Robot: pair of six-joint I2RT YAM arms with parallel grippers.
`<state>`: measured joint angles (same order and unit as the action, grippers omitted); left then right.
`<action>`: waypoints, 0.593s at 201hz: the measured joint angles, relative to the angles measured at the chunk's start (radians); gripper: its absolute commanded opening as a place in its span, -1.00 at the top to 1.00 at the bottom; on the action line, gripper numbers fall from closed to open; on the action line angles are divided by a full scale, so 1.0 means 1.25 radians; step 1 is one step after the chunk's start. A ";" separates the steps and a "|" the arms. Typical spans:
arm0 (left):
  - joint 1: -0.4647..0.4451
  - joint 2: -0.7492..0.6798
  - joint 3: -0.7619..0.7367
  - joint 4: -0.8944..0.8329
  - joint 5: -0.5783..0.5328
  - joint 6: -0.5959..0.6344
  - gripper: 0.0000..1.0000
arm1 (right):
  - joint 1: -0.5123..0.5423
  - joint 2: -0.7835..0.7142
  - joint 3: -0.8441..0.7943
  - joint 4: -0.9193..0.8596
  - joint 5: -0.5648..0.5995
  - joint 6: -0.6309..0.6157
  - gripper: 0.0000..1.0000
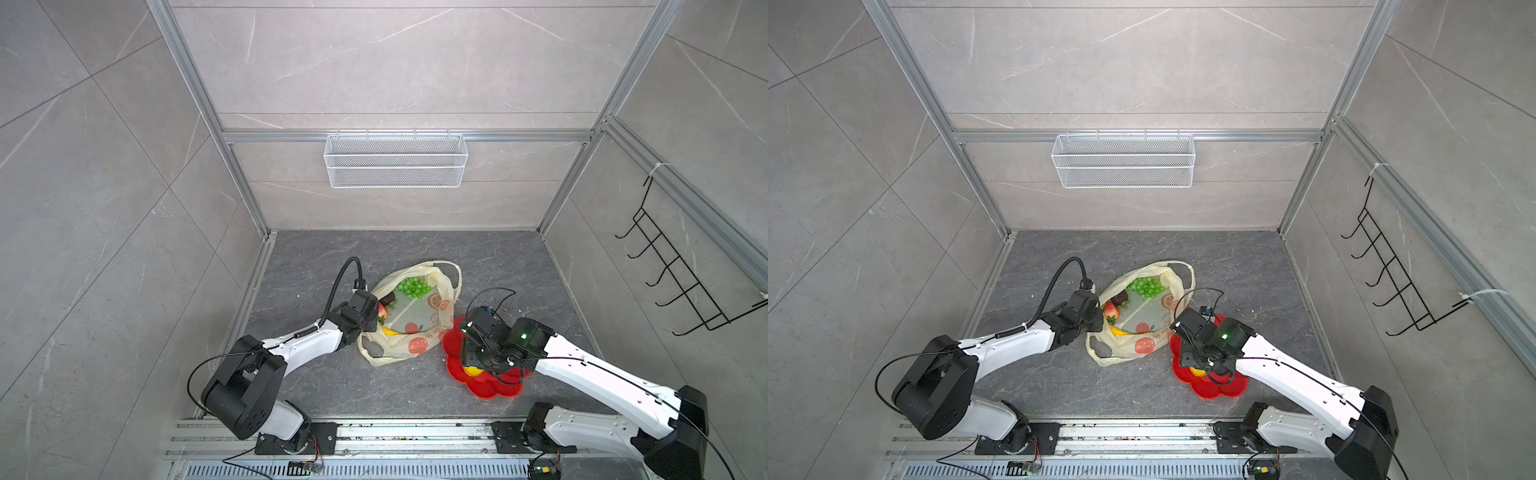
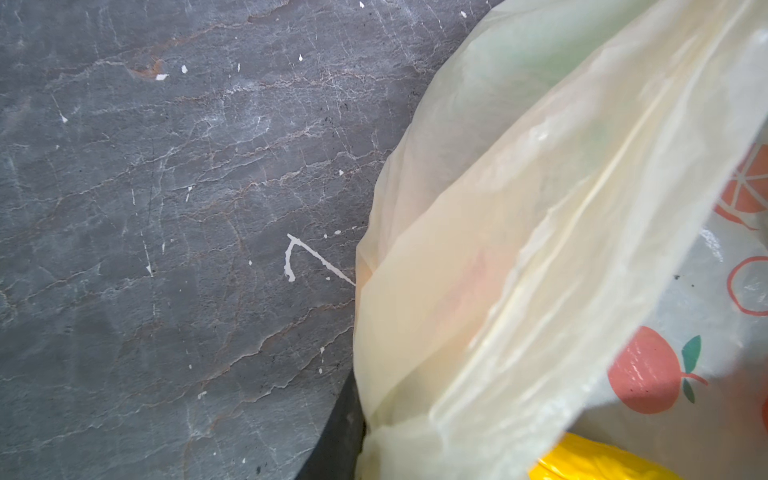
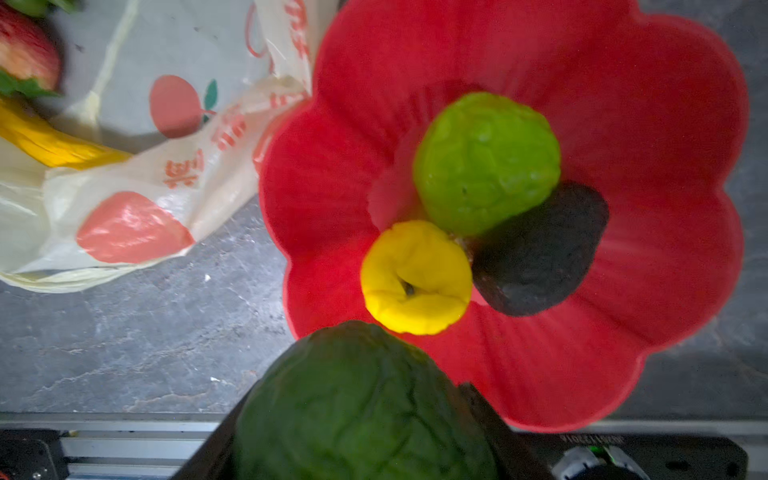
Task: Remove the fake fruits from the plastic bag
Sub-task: 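Lift the dark green fruit out of the bag over the red plate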
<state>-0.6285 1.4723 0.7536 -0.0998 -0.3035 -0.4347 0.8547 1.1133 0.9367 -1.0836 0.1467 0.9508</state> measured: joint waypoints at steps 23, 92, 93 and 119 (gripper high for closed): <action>0.000 0.001 0.000 0.000 -0.001 0.000 0.63 | 0.001 -0.014 -0.024 -0.030 -0.012 0.009 -0.17; 0.001 0.002 0.000 0.000 -0.001 0.000 0.63 | 0.002 -0.007 -0.083 -0.074 -0.031 0.020 -0.17; 0.001 0.002 0.000 0.000 -0.001 0.000 0.63 | 0.002 -0.007 -0.083 -0.074 -0.031 0.020 -0.17; 0.001 0.002 0.000 0.000 -0.001 0.000 0.63 | 0.002 0.009 -0.095 -0.072 -0.031 0.020 -0.17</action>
<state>-0.6277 1.4746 0.7536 -0.0998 -0.3046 -0.4343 0.8574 1.1252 0.8177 -1.1740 0.1074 0.9756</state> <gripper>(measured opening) 0.183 0.649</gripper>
